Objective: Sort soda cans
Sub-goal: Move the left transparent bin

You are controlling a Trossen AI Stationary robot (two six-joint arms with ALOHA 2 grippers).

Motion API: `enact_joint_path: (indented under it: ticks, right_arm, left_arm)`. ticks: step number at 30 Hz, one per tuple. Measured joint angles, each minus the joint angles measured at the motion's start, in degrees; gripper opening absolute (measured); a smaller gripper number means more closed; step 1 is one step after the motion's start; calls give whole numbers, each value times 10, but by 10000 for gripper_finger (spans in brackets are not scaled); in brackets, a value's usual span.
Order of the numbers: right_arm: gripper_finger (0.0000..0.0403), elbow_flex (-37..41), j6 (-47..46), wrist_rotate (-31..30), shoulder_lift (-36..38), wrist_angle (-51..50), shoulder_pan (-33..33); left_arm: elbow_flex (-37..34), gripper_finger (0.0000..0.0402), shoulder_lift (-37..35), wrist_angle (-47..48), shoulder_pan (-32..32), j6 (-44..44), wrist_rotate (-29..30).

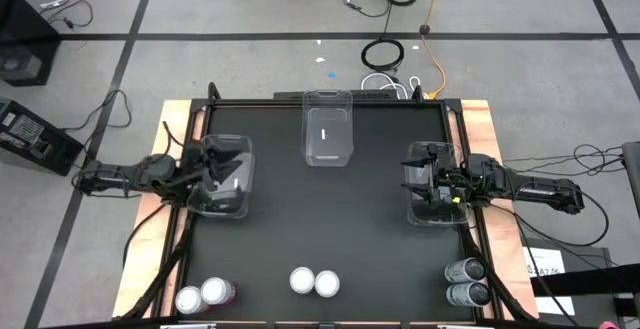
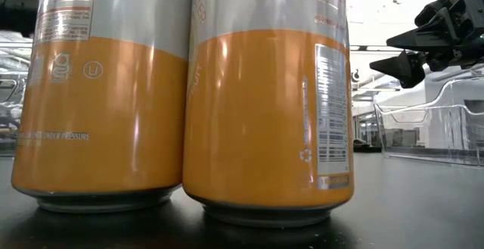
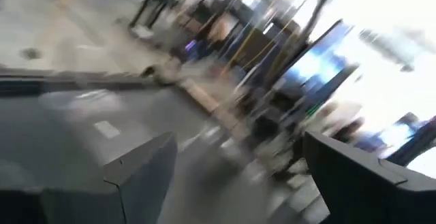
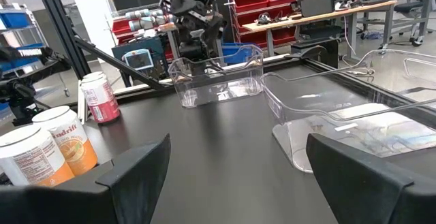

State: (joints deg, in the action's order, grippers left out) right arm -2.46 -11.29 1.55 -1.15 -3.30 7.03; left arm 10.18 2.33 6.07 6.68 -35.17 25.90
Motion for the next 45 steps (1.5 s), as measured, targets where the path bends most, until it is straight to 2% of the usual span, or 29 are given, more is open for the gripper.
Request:
enact_joint_path:
  ticks: [6, 16, 22, 29, 35, 40, 45]
  right_arm:
    - [336, 0, 0, 0, 0, 0, 0]
    - [336, 0, 0, 0, 0, 0, 0]
    - [336, 0, 0, 0, 0, 0, 0]
    - [336, 0, 0, 0, 0, 0, 0]
    - [336, 0, 0, 0, 0, 0, 0]
    - [336, 0, 0, 0, 0, 0, 0]
    - [336, 0, 0, 0, 0, 0, 0]
  left_arm:
    - [150, 327, 71, 231, 0, 14, 52]
    - [345, 327, 231, 472, -3, -3, 55]
    - [448, 327, 315, 672, -46, -20, 63]
    - [440, 327, 337, 749, -105, -20, 36]
    - [406, 327, 343, 750, -161, -33, 4]
    - [382, 327, 361, 730, -216, 1, -44]
    - [369, 327, 404, 721, -289, 29, -53]
